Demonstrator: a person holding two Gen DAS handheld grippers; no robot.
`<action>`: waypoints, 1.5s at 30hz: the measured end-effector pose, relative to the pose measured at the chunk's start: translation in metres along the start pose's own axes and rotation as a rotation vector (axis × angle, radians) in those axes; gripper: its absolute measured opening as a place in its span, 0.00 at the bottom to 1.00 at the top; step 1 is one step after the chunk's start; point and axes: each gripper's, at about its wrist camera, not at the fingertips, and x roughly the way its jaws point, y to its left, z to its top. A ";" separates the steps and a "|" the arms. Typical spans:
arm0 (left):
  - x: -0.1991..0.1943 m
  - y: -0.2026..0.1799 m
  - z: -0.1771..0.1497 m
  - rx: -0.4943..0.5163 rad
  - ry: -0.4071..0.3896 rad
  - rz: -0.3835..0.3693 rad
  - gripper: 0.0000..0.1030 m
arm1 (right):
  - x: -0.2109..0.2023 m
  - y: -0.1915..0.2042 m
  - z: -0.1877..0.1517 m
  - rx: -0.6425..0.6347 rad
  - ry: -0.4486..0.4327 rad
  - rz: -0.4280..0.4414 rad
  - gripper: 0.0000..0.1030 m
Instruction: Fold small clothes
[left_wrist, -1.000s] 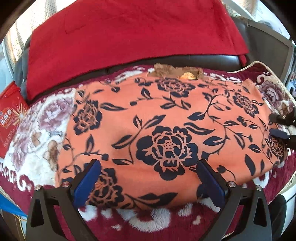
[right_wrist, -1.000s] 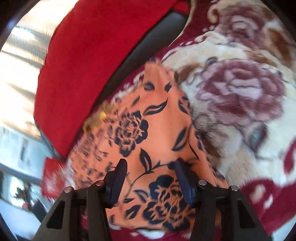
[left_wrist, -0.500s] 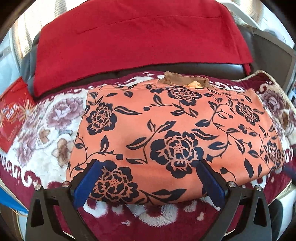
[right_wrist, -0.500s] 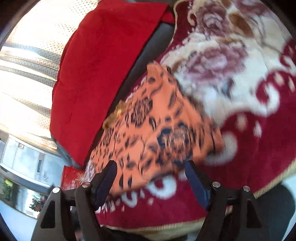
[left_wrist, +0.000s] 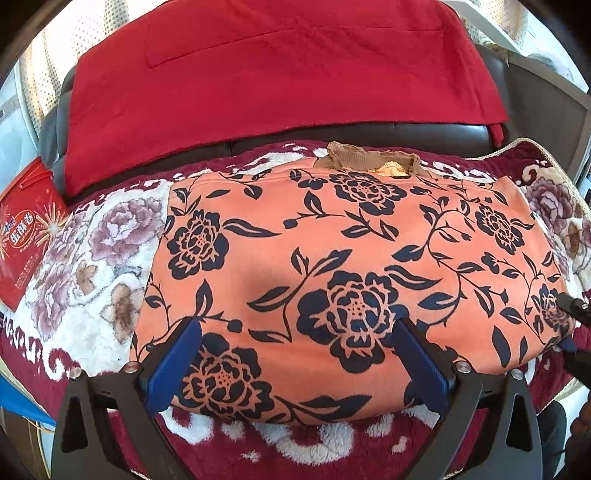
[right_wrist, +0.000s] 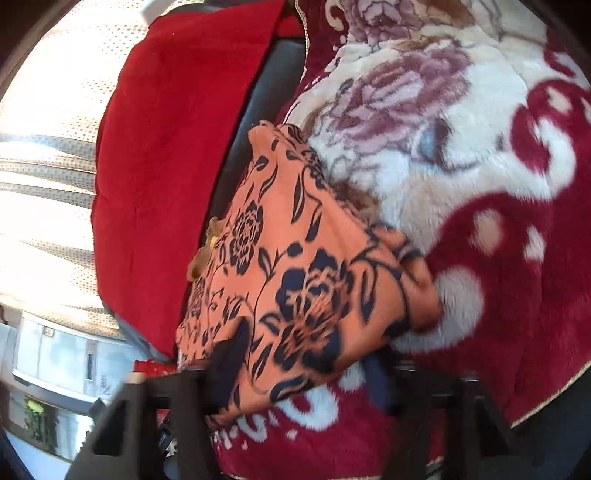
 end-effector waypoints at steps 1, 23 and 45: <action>0.000 0.000 0.001 -0.001 -0.004 0.001 1.00 | 0.002 0.003 0.004 -0.004 -0.005 -0.012 0.36; 0.045 0.006 -0.006 0.025 0.065 -0.098 0.98 | 0.030 0.111 0.011 -0.429 -0.107 -0.262 0.14; 0.022 0.222 -0.078 -0.601 -0.184 -0.297 0.92 | 0.167 0.333 -0.189 -1.040 0.145 -0.098 0.13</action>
